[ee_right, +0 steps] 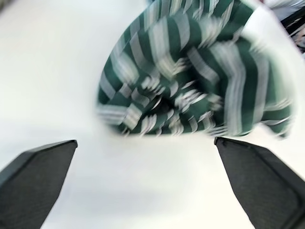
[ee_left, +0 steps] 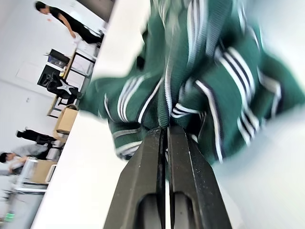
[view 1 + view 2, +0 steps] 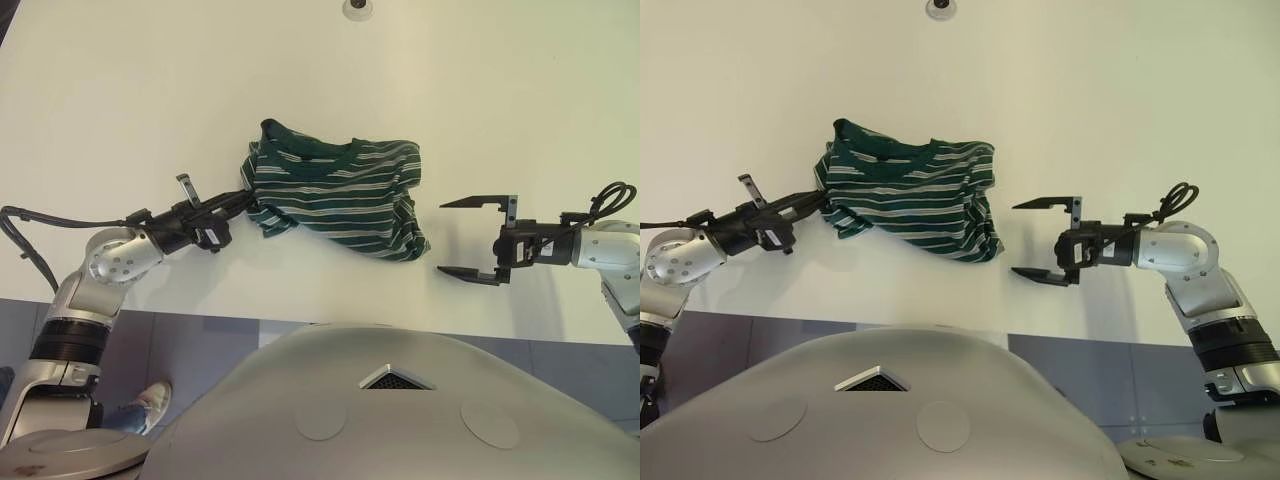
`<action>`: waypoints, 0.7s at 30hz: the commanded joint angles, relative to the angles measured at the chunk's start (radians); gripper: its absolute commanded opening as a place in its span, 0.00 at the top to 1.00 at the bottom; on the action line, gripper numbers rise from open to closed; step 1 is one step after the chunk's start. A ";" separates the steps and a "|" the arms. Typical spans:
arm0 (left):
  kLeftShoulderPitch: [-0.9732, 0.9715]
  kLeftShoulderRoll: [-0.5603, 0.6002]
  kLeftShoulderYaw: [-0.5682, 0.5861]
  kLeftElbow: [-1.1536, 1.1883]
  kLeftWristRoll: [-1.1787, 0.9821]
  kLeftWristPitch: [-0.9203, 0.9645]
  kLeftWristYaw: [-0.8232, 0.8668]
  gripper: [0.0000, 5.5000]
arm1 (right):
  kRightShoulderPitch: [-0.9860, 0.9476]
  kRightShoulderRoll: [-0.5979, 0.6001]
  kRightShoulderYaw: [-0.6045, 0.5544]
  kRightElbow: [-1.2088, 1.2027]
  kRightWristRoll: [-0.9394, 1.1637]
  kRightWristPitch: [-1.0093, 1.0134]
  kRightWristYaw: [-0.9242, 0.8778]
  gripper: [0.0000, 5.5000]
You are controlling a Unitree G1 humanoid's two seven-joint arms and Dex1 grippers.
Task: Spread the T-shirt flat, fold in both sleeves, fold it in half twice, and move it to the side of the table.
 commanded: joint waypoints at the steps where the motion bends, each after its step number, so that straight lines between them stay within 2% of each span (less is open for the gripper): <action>1: -0.024 -0.030 0.024 0.028 -0.263 -0.039 -0.100 0.99 | -0.028 0.036 -0.060 -0.047 0.144 0.060 0.045 0.02; 4: -0.021 -0.057 0.044 0.018 -0.456 -0.052 -0.206 0.99 | -0.044 0.068 -0.101 -0.065 0.211 0.108 0.064 0.02; 7: -0.013 -0.075 0.080 0.003 -0.599 -0.038 -0.309 0.99 | -0.108 0.126 -0.141 -0.036 0.187 0.137 0.008 0.02; 10: -0.030 -0.095 0.095 0.075 -0.549 -0.059 -0.363 0.99 | -0.220 0.217 -0.155 0.043 0.067 0.140 -0.111 0.02; 14: -0.022 -0.095 0.088 0.127 -0.483 -0.084 -0.432 0.99 | -0.272 0.271 -0.139 0.095 -0.081 0.103 -0.185 0.02; 18: 0.006 -0.083 0.063 0.127 -0.485 -0.090 -0.532 0.87 | -0.269 0.294 -0.126 0.076 -0.117 0.099 -0.186 0.02; 21: 0.041 -0.073 0.071 0.066 -0.589 -0.067 -0.630 0.78 | -0.284 0.310 -0.115 0.085 -0.152 0.090 -0.193 0.02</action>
